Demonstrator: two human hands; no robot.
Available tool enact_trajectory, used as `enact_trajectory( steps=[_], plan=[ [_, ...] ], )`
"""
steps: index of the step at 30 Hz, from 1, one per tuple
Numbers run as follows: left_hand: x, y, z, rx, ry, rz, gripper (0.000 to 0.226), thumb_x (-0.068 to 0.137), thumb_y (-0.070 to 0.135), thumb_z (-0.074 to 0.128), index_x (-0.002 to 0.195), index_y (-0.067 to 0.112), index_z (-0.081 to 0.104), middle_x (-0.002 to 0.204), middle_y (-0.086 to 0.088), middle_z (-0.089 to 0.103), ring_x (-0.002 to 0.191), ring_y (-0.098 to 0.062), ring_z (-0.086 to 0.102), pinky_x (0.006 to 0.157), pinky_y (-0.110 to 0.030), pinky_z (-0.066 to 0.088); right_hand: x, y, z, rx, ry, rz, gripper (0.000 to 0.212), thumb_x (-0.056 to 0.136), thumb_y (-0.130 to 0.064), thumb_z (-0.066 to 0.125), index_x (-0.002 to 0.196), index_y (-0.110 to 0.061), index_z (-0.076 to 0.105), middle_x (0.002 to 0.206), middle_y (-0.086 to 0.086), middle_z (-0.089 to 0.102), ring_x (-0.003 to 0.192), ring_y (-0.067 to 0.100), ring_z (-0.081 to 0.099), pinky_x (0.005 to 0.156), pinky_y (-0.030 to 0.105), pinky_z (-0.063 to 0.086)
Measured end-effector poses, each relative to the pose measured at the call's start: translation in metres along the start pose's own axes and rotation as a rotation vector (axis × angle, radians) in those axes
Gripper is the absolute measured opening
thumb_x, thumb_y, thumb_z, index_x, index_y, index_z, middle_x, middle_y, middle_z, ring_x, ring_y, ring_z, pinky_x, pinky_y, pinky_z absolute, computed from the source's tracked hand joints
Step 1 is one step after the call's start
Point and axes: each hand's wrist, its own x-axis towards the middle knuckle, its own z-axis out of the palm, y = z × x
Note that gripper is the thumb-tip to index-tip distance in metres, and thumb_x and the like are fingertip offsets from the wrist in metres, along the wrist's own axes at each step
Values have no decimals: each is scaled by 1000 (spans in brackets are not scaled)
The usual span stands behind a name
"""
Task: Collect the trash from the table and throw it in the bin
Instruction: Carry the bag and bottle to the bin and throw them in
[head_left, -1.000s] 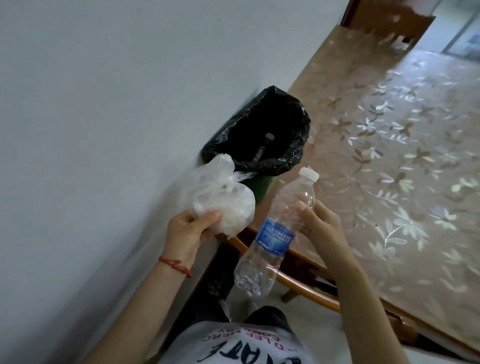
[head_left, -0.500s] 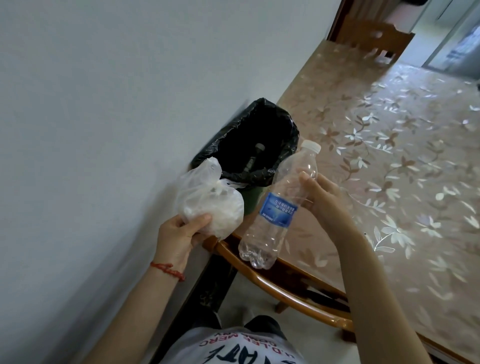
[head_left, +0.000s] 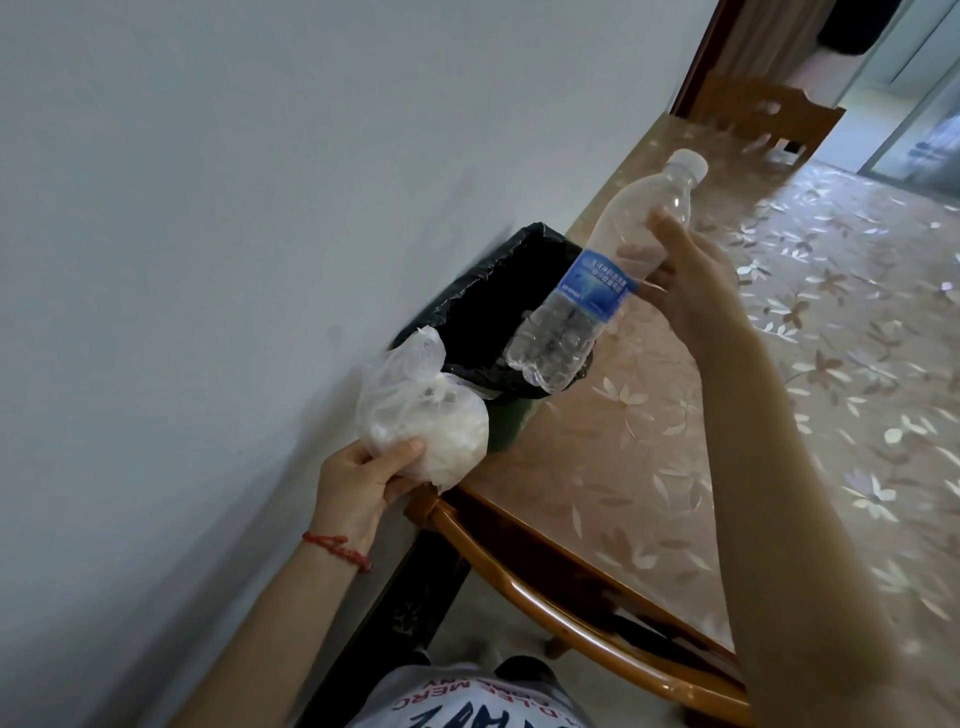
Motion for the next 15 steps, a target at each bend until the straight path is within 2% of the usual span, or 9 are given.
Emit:
enact_trajectory(
  steps=[3, 7, 10, 13, 15],
  plan=[
    [0, -1, 2, -12, -6, 0, 22, 49, 14, 75, 69, 10, 66, 76, -3, 74, 71, -17, 72, 50, -22, 55, 11, 1, 8, -11, 39, 0, 27, 82, -42, 63, 94, -18, 61, 94, 10, 65, 83, 21, 67, 76, 31, 57],
    [1, -1, 4, -17, 0, 1, 18, 55, 8, 75, 70, 8, 66, 69, -1, 74, 67, -16, 71, 49, -21, 55, 21, 13, 22, -63, 85, 16, 47, 81, -44, 64, 110, -9, 58, 103, 14, 64, 94, 27, 65, 86, 39, 55],
    [1, -2, 4, -20, 3, -3, 14, 59, 4, 73, 71, 9, 67, 69, 0, 74, 67, -15, 71, 49, -21, 55, 23, 22, 31, -126, 100, 35, 52, 81, -44, 64, 114, -6, 57, 103, 10, 67, 95, 25, 66, 89, 42, 53],
    [0, -2, 6, -14, 5, -8, 14, 59, 4, 74, 70, 9, 67, 71, -2, 74, 68, -16, 71, 50, -21, 55, 23, 31, 38, -262, 99, 37, 51, 79, -50, 63, 109, -8, 61, 89, -1, 67, 85, 17, 65, 80, 34, 53],
    [0, -1, 7, -9, 10, -9, 13, 62, 3, 73, 71, 8, 67, 75, -3, 73, 68, -16, 71, 50, -21, 55, 21, 36, 40, -390, 93, 26, 55, 79, -55, 60, 110, -10, 62, 92, -4, 66, 88, 14, 61, 78, 29, 48]
  ],
)
